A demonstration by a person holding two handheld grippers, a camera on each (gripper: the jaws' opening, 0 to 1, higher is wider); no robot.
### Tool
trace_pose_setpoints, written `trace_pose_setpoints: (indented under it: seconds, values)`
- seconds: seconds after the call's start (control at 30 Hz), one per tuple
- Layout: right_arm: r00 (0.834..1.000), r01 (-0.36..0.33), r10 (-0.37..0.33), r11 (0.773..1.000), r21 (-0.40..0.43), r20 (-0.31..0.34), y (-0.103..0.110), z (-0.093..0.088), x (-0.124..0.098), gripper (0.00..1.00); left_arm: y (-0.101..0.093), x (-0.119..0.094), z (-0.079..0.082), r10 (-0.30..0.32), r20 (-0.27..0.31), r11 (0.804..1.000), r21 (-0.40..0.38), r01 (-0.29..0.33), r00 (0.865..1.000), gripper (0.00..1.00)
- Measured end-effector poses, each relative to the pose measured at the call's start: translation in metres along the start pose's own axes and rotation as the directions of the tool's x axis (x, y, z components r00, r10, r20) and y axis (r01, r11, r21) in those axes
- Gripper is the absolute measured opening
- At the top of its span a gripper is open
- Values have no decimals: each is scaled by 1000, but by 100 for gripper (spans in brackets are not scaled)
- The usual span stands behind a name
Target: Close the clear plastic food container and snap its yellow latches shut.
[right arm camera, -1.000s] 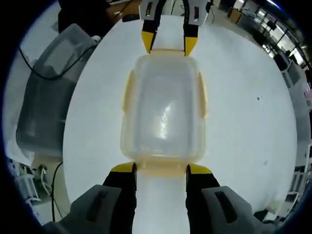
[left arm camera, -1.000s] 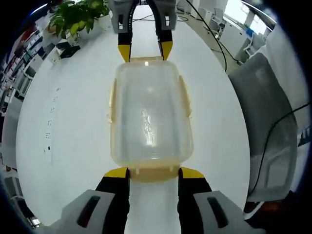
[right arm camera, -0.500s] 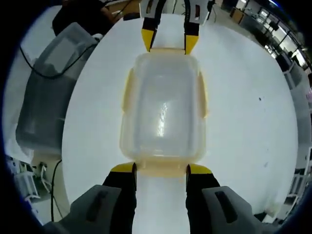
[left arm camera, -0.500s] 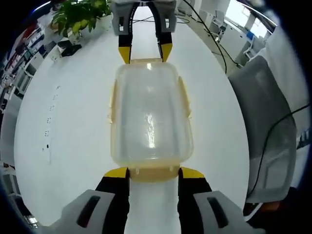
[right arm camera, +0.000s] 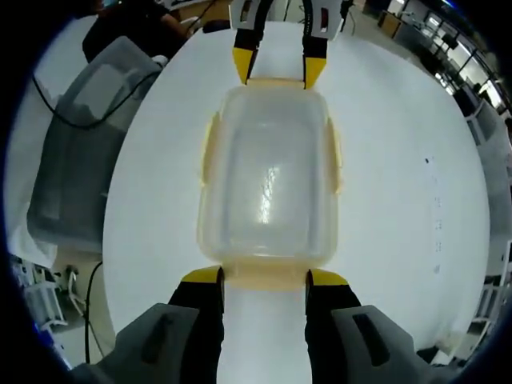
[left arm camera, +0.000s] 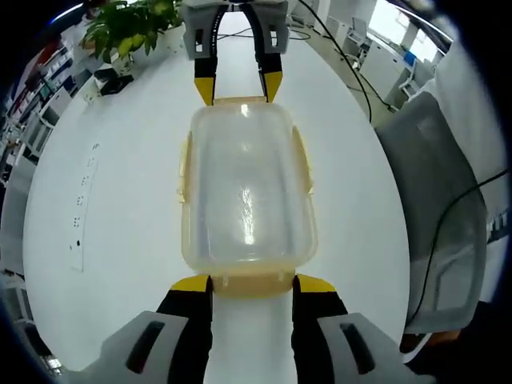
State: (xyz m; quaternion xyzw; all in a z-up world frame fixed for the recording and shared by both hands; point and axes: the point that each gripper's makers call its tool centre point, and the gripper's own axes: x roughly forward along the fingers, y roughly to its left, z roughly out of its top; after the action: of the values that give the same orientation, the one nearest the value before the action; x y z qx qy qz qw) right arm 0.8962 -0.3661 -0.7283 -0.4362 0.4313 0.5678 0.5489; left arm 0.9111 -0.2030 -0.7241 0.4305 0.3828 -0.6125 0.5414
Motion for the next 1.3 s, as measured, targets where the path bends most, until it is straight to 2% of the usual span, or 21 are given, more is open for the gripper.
trace_pose_setpoints:
  seconds: [0.23,0.3,0.4,0.47,0.5,0.77,0.93,1.0,1.17,1.3]
  values:
    - [1000,6,-6,1000,-5,-4,1,1,1,37,-1,0,-1,1,0,1000,-3,-1,1000,33]
    - [1000,6,-6,1000,-4,-3,0,1,2,37,-1,1,-2,4,-6,1000,20,-4,1000,33]
    - [1000,3,-4,999,-35,-23,0,-5,5,37,-5,3,-13,0,-66,997,82,5,998,29]
    - [998,14,-19,997,-78,-56,-2,-12,6,37,-6,3,-17,-2,-69,998,58,6,998,36]
    - [998,12,-17,997,-72,-57,0,-13,6,40,-7,3,-18,-2,-70,999,45,5,998,38]
    - [999,-7,6,1000,-22,-51,9,-16,-1,36,-6,-8,-20,14,-67,999,29,-12,998,37]
    - [1000,8,-8,1000,11,-8,9,-10,-9,36,-7,-16,-12,25,-55,1000,7,-25,998,38]
    - [1000,20,-21,999,38,22,8,-5,-15,36,-10,-19,-6,28,-33,999,-22,-29,999,38]
    - [992,41,-59,988,152,114,4,4,-25,32,-15,-26,4,61,4,995,-80,-60,998,37]
    - [977,64,-114,964,260,180,1,9,-29,30,-13,-27,10,122,46,977,-182,-112,991,36]
